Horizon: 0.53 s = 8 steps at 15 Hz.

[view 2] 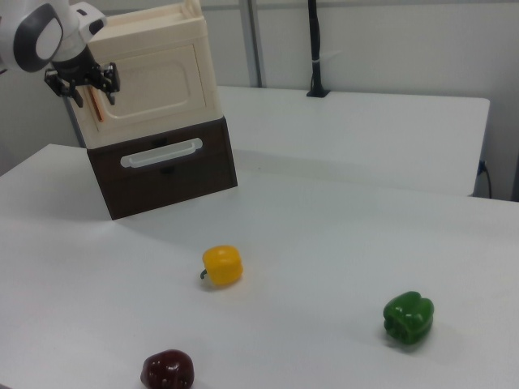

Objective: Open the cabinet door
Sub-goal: 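Move the gripper down to the free edge of the cream cabinet door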

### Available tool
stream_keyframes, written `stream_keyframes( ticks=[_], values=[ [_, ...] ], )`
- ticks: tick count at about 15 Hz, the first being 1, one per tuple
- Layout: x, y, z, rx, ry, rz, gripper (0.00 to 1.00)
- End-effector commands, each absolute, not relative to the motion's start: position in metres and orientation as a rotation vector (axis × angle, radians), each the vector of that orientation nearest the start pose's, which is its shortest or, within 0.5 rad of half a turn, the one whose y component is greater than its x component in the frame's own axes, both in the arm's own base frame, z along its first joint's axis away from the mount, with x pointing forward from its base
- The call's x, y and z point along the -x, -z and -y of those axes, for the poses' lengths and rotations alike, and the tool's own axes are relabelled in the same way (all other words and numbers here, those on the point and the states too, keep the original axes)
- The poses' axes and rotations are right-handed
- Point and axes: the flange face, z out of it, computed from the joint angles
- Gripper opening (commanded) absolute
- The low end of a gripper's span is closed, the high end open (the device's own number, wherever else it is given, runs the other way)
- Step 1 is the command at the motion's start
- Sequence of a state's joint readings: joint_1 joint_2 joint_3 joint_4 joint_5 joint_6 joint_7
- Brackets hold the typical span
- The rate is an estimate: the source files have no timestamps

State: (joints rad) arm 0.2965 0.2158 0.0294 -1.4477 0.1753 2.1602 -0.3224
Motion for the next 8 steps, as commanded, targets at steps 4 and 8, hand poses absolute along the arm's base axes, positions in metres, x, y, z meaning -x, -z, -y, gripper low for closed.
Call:
stream_keyframes(
  ticks=[4,8],
  values=[
    [-0.6461,-0.5979,-0.2496,2.731,0.818,0.839,0.37],
    [-0.6456,-0.5983,-0.2527,2.726,0.824,0.844,0.37]
  ],
)
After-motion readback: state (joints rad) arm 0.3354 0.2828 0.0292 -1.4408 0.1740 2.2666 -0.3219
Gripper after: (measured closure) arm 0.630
